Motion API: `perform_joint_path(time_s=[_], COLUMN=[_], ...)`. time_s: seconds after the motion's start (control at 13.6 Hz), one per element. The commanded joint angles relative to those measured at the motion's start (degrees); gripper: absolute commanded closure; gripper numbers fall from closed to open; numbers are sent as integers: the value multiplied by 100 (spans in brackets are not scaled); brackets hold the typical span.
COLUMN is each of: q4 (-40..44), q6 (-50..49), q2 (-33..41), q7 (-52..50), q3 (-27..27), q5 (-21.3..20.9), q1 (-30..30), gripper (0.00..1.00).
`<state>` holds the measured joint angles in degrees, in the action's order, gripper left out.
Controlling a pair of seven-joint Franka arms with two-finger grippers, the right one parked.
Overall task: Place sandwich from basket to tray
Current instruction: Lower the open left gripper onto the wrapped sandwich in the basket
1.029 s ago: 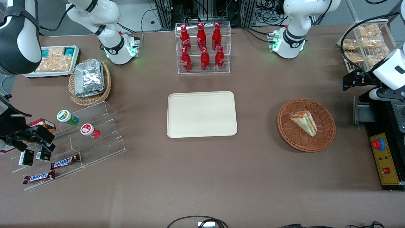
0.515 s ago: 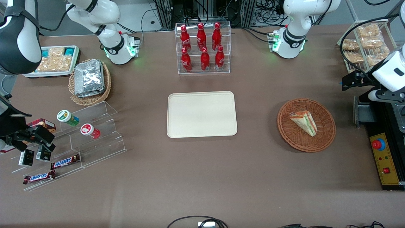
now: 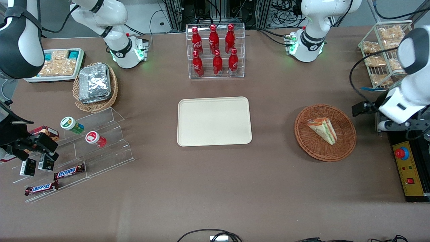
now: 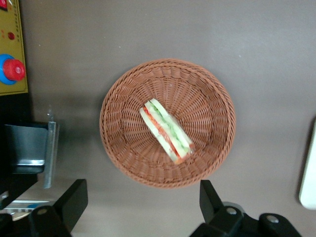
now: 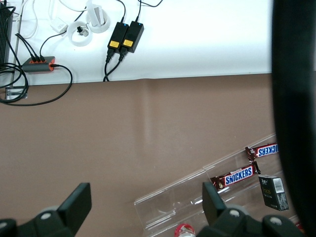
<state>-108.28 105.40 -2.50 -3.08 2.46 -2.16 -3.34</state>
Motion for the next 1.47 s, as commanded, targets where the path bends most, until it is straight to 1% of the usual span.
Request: perform_joint_path(time_s=[0.0,0.37,0.81,1.4], q4=[-727,-1633,-1985,-3057], q6=[830,2211,2651,4276], q2=[136,-101,-356,-514], q7=[-683,-1747,-2609,-2961], q3=[-35,-18,18,18], q5=[-39,-39,-48,-48], q1=[79,140,334,378], gripper=[0,0,0,0])
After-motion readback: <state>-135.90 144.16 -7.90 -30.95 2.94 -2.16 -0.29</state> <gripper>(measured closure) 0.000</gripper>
